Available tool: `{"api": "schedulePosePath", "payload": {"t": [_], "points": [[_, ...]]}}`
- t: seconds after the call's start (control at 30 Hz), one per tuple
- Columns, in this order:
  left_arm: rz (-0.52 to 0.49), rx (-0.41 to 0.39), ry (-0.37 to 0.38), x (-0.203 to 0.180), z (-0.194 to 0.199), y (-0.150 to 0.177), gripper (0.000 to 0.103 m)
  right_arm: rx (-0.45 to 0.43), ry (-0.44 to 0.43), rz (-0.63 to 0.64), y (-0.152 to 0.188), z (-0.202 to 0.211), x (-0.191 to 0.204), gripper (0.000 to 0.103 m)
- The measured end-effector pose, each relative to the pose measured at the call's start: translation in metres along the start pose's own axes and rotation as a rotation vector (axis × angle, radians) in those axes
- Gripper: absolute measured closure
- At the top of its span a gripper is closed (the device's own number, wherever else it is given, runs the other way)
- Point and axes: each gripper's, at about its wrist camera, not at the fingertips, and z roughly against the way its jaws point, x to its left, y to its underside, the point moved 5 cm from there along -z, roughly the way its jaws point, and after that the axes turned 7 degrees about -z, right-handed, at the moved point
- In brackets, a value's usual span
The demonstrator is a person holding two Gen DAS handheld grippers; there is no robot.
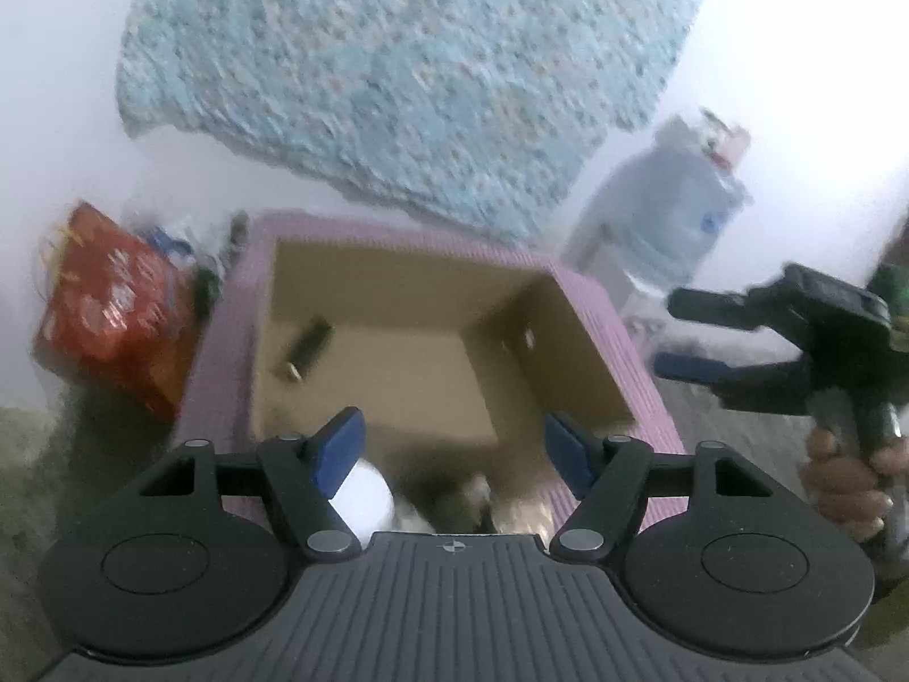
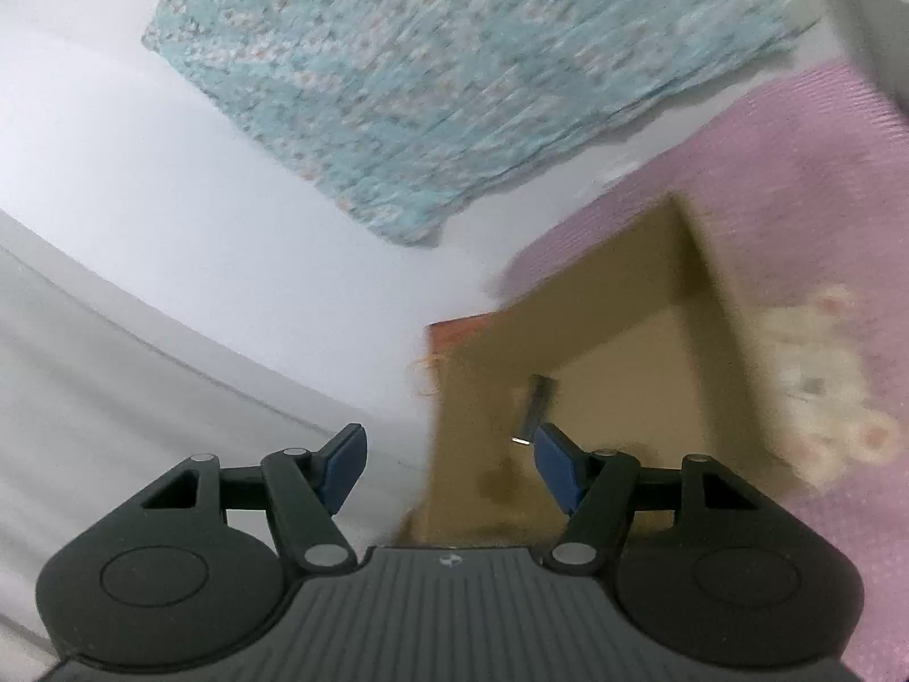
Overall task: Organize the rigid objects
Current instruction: 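Grasp the black oval case beside the green battery with the right gripper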
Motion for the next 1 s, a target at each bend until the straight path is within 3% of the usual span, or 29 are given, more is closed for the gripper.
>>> {"api": "schedulePosePath", "payload": {"t": [0.1, 0.37, 0.53, 0.77, 1.0], "points": [[-0.026, 0.083, 0.047, -0.016, -0.022, 0.025, 0.033, -0.042, 0.117, -0.006, 0.027, 0.024, -0.036, 0.035], [-0.125, 0.235, 0.166, -0.066, -0.085, 0.071, 0.040, -0.006, 0.345, -0.105, 0.086, 0.015, -0.119, 0.048], [-0.211, 0.273, 0.192, -0.089, -0.113, 0.077, 0.053, 0.039, 0.424, -0.020, 0.096, -0.009, -0.128, 0.058], [-0.313, 0.330, 0.163, -0.108, -0.138, 0.090, 0.075, 0.121, 0.490, 0.116, 0.100, -0.049, -0.139, 0.071], [-0.337, 0.393, 0.151, -0.110, -0.154, 0.103, 0.077, 0.169, 0.471, 0.116, 0.106, -0.055, -0.158, 0.075]]}}
